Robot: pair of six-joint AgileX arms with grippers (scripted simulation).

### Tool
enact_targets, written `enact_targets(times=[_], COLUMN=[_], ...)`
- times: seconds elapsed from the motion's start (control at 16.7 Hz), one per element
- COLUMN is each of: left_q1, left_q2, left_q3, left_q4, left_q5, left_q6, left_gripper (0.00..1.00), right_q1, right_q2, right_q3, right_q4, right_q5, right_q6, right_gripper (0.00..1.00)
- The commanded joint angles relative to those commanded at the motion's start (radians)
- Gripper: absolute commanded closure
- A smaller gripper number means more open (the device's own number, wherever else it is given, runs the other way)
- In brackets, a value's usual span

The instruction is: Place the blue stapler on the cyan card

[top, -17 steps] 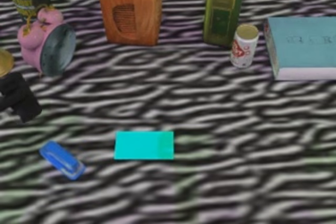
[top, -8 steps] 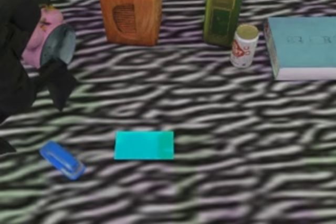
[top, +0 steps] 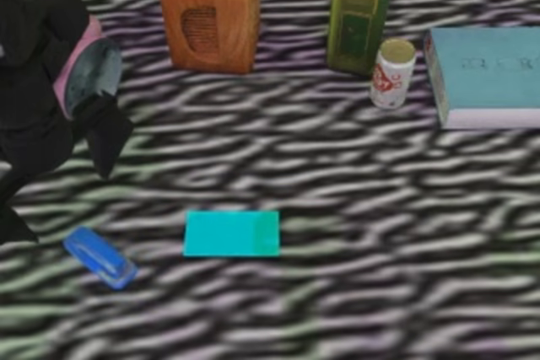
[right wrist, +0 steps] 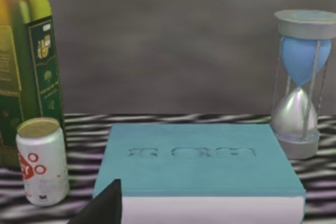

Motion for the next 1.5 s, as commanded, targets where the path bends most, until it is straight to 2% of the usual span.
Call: enact_targets(times=[0.24, 0.72, 1.02, 1.5], left_q1=[0.004, 0.004, 0.004, 0.004], left_q2=[0.014, 0.153, 0.164, 0.164], left_q3=[-0.029, -0.222, -0.236, -0.236], left_q4=[0.040, 0.378, 0.400, 0.400], left_q5=[0.000, 0.000, 0.000, 0.000], left_q6=[0.004, 0.006, 0.006, 0.006], left_gripper=[0.00, 0.00, 0.00, 0.60], right_q1=[0.000, 0.000, 0.000, 0.000], right_q2=[0.000, 0.000, 0.000, 0.000], right_q3=[0.000, 0.000, 0.000, 0.000], right_q4=[0.000, 0.000, 0.000, 0.000], right_q5=[0.000, 0.000, 0.000, 0.000], right_q6=[0.000, 0.000, 0.000, 0.000], right_gripper=[0.00, 0.00, 0.00, 0.00])
